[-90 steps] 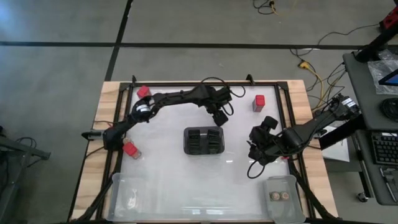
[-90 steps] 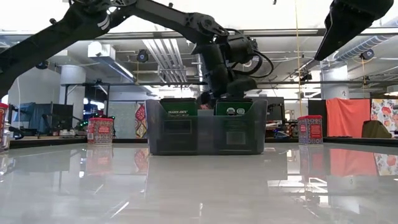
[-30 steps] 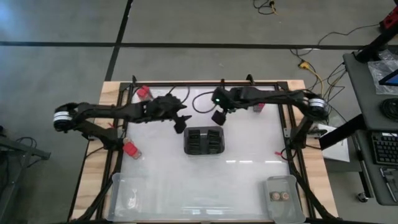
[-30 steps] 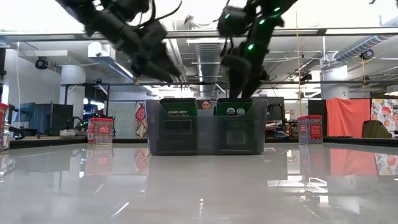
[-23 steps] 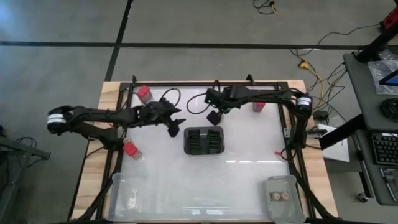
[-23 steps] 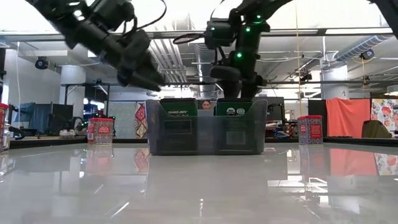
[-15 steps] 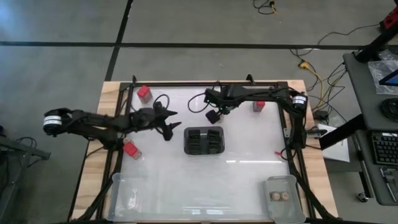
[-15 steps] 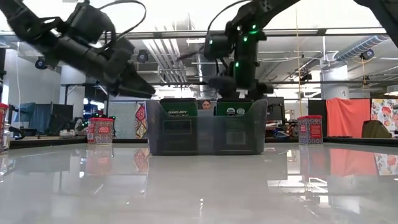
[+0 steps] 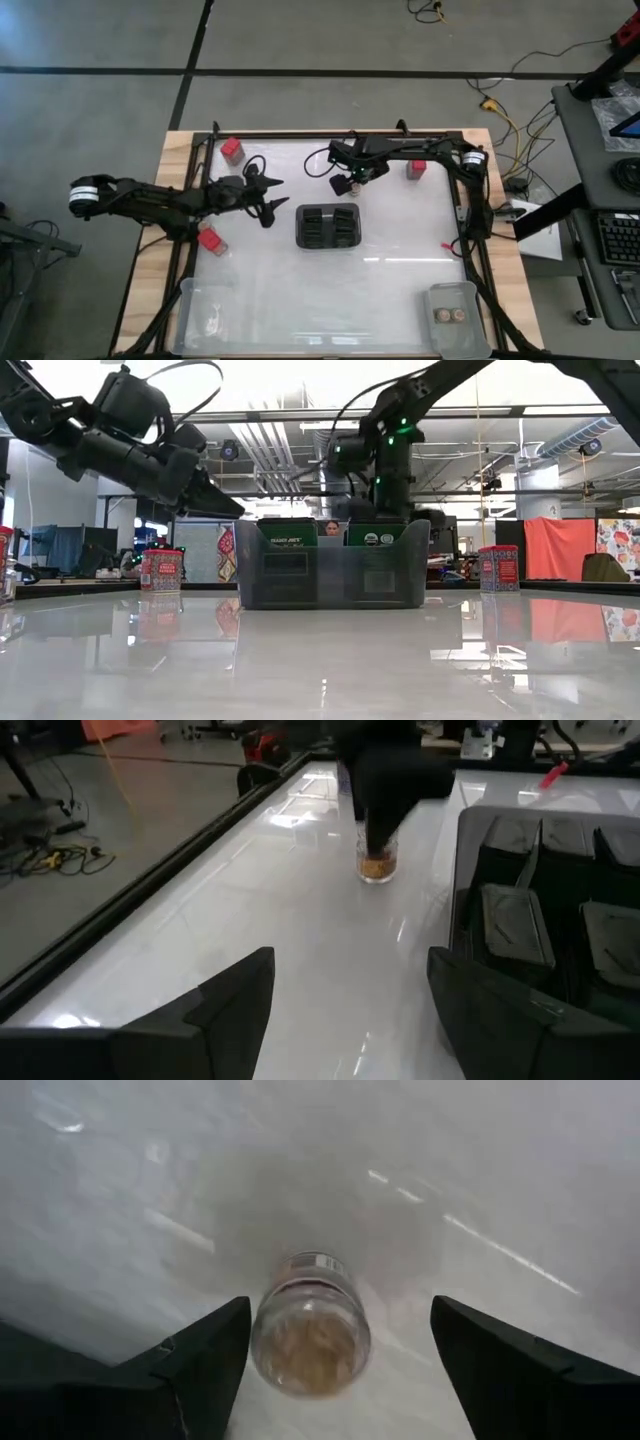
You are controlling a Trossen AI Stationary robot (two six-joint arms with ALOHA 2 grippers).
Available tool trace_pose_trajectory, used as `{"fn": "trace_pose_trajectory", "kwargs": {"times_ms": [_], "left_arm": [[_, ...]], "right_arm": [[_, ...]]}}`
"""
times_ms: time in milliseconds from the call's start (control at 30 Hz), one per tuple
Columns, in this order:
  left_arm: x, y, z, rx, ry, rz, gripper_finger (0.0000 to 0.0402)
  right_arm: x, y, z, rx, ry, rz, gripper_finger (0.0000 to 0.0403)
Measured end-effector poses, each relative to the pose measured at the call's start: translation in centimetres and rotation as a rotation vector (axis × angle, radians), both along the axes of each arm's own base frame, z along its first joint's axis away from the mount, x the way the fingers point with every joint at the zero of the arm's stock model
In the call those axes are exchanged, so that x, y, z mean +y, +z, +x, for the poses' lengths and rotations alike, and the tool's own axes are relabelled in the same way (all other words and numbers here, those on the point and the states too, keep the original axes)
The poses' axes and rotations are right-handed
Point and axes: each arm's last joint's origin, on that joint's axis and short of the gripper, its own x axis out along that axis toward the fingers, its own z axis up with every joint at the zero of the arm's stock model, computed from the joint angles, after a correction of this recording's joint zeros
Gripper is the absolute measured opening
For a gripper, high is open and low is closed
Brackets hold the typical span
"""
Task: Sort spices by type
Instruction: Put the brown seasoning bottle into the gray bin
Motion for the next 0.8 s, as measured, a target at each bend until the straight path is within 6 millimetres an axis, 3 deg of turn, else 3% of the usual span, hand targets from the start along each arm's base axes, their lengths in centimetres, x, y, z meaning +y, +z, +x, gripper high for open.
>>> {"fn": "trace_pose_trajectory", "kwargs": {"times_ms": [200, 567, 800], "left_arm": [[0.0, 0.2, 0.1, 0.001, -0.009, 0.024, 0.0247], [0.0, 0.2, 0.1, 0.014, -0.019, 0.052, 0.0247], [0.0, 0.0, 0.2, 0.024, -0.019, 0.05, 0.0247]], "right_arm": [[-0.2, -1.7, 0.3, 0.024, -0.027, 0.051, 0.0276], [-0.2, -1.5, 0.4, 0.005, -0.038, 0.056, 0.0223], [-0.2, -1.4, 0.4, 0.004, -0.041, 0.071, 0.022]]}}
